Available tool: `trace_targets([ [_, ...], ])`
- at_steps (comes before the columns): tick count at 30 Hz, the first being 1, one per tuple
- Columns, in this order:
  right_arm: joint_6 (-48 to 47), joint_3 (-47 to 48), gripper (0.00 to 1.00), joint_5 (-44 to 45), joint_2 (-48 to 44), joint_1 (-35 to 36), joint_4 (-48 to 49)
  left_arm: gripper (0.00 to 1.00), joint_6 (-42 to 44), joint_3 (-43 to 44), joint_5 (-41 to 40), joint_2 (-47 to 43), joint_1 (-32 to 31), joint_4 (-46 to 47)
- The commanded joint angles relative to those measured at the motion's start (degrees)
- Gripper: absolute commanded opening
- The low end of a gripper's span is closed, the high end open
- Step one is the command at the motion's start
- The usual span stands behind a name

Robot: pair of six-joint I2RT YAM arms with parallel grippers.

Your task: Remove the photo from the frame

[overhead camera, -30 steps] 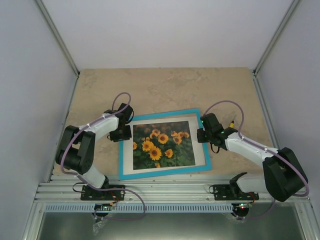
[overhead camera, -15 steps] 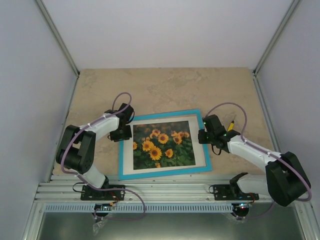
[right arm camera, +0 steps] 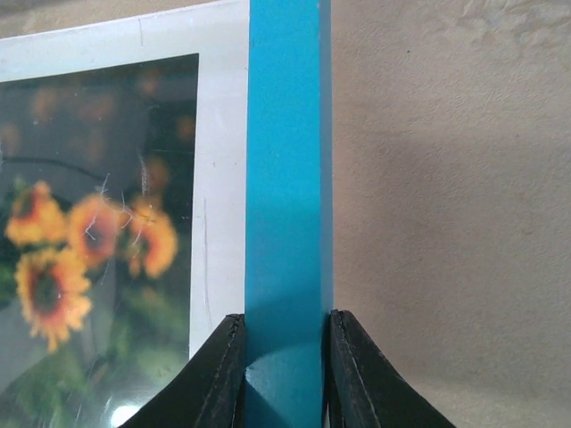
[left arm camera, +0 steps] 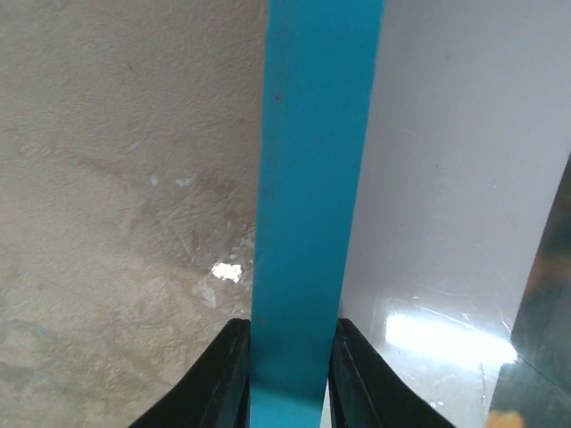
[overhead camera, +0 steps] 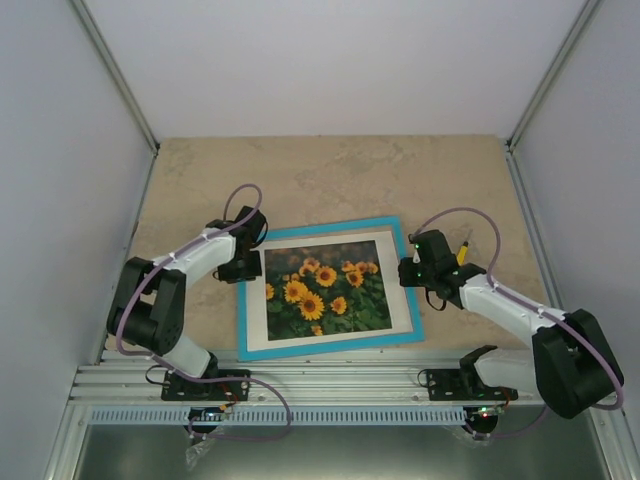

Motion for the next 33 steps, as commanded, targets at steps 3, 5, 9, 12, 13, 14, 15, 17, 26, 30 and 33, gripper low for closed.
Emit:
trace_targets([
  [3,2.04,-0.01,0.00,-13.80,2.76,0.94,8.98,0.12,-2.55,2.61,2.60,-3.79,-0.40,1.89],
  [5,2.10,-0.42,0.01,-14.52,4.30,1.02,10.13,0.13,-2.43,2.77,3.41,-3.95,-0.40,1.88],
  [9,1.96,-0.73,0.01,-15.25,7.15,0.97,11.86,0.17,-2.54,2.79,3.80,-4.72,-0.40,2.24],
  [12,1.90,-0.83,0.00,-15.85,8.49,0.97,12.54,0.21,-2.64,2.52,4.14,-2.92,-0.40,2.96],
  [13,2.08,-0.90,0.00,-16.47,8.31,1.04,12.78,0.23,-2.64,2.15,4.25,-2.05,-0.40,3.53],
  [14,2.30,-0.98,0.01,-16.82,7.91,1.02,13.09,0.26,-2.75,1.79,4.21,-1.20,-0.40,4.07],
  [15,2.49,-1.05,0.00,-16.95,7.55,1.02,13.22,0.28,-2.89,1.41,4.26,-0.39,-0.39,4.59],
  [17,2.75,-0.97,0.00,-16.32,6.86,0.97,12.95,0.31,-2.95,0.52,4.02,0.74,-0.40,5.72],
  [26,5.46,-1.95,0.00,-11.30,2.93,-0.73,13.05,0.50,-3.17,0.40,2.88,2.87,-0.36,5.44],
  [30,5.34,-1.68,0.00,-12.12,1.93,-1.65,13.08,0.55,-3.18,0.78,2.75,2.60,-0.40,5.10],
  [33,5.19,-1.45,0.01,-13.93,1.60,-1.67,13.13,0.58,-3.65,1.49,1.34,0.80,-0.40,3.96],
])
